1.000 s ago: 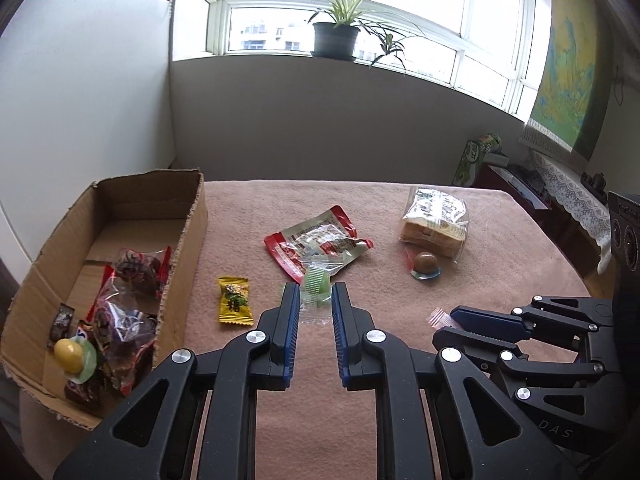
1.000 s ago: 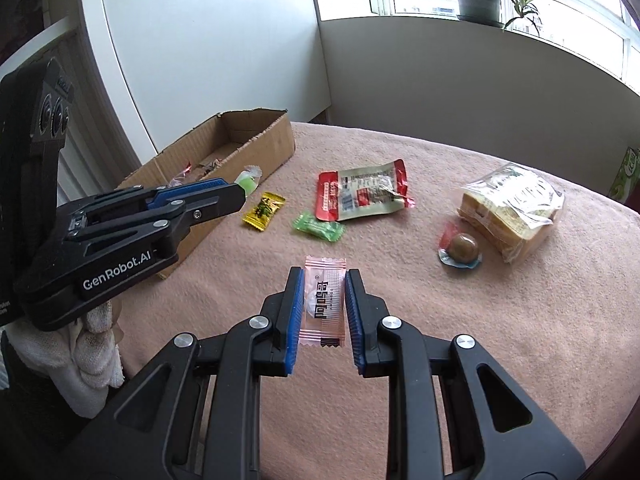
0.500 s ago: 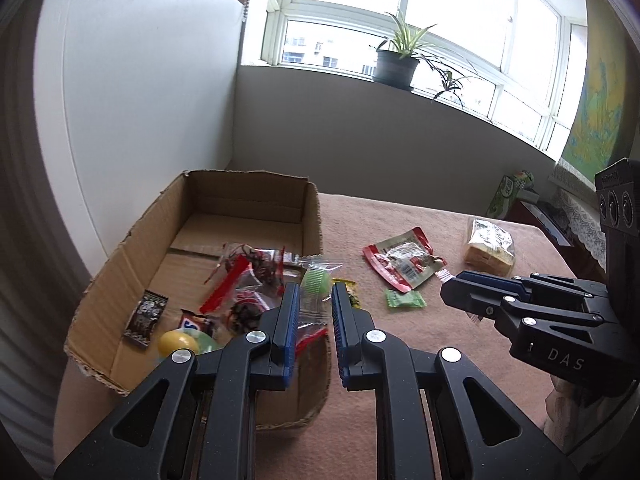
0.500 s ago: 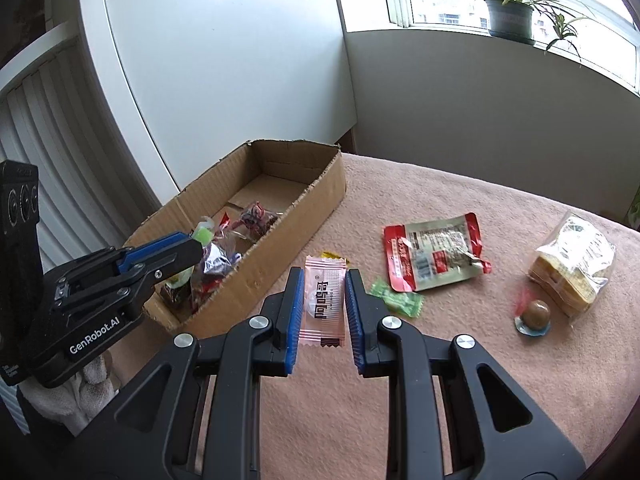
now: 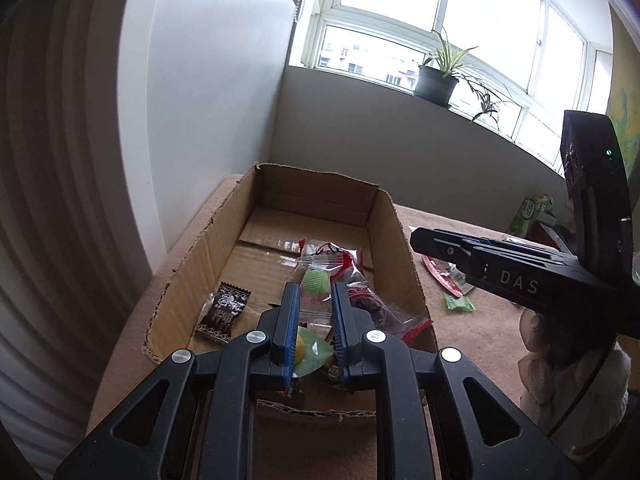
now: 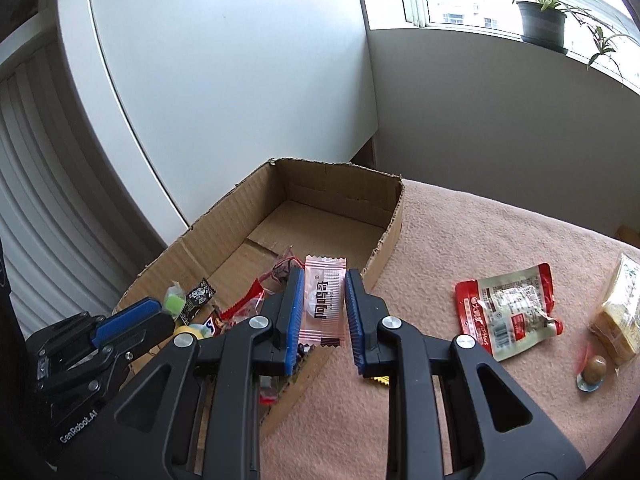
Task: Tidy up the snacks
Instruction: 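Carry the pink candy and green candy into the box and open both grippers, then move the right gripper to the brown egg on the blue dish while the left approaches the green packet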
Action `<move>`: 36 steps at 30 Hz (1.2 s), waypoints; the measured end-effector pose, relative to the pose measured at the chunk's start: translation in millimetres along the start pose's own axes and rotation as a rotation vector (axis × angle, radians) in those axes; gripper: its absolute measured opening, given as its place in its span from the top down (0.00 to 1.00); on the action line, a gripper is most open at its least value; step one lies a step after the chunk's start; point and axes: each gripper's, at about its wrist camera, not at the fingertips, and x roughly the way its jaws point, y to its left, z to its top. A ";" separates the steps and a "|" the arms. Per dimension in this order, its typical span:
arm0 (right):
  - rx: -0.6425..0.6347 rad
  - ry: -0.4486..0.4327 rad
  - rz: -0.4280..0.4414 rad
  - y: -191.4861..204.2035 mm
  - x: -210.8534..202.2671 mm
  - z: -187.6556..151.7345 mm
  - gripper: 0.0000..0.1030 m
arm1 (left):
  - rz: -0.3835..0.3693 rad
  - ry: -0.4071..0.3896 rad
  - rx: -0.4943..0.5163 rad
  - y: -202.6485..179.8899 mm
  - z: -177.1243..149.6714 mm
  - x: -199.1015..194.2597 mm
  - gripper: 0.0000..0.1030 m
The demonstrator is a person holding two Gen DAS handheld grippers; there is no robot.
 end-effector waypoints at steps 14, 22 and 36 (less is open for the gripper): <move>0.008 0.028 0.034 9.5 32.6 12.9 0.57 | 0.003 0.018 -0.014 15.7 -3.6 5.1 0.85; 0.029 -0.031 0.012 3.1 17.7 14.0 0.19 | 0.013 0.005 -0.027 18.9 -3.3 3.1 0.55; 0.052 -0.061 -0.052 -37.1 -19.1 4.4 0.15 | -0.013 -0.007 -0.015 0.0 -1.9 0.4 0.54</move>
